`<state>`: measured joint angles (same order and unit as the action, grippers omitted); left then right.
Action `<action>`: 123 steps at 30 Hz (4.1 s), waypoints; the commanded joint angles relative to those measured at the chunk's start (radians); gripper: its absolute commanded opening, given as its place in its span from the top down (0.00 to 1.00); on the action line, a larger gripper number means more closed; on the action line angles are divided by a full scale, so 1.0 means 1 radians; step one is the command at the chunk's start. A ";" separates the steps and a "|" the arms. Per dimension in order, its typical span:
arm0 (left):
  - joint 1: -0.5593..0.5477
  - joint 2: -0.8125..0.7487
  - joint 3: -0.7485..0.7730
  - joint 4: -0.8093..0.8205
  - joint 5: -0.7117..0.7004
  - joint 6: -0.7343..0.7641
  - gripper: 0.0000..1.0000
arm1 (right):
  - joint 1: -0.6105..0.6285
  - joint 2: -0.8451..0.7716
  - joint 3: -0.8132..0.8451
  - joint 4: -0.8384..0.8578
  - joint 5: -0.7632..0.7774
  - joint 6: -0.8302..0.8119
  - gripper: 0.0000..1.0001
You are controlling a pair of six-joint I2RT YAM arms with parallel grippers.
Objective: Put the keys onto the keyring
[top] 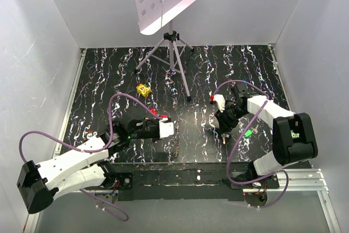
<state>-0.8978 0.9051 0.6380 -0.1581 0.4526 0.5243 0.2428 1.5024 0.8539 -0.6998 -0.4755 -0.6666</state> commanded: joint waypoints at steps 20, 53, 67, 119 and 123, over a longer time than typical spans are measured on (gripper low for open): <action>-0.001 -0.035 0.022 0.012 -0.006 0.006 1.00 | 0.024 0.048 -0.004 0.006 0.023 0.012 0.67; 0.005 -0.052 -0.004 0.089 -0.011 -0.024 1.00 | 0.033 -0.198 0.255 -0.285 -0.259 -0.270 0.99; 0.007 -0.008 0.100 0.184 -0.112 -0.107 1.00 | 0.217 -0.100 0.817 -0.871 -0.457 -0.526 0.99; -0.061 0.038 0.071 0.302 -0.400 -0.422 1.00 | 0.481 0.035 0.884 -0.435 -0.196 0.022 0.99; -0.059 0.035 0.066 0.302 -0.404 -0.429 1.00 | 0.492 0.041 0.886 -0.426 -0.195 0.032 0.99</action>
<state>-0.9527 0.9504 0.6933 0.1120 0.0662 0.1093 0.7250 1.5444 1.6920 -1.1519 -0.6575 -0.6533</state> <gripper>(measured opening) 0.014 0.022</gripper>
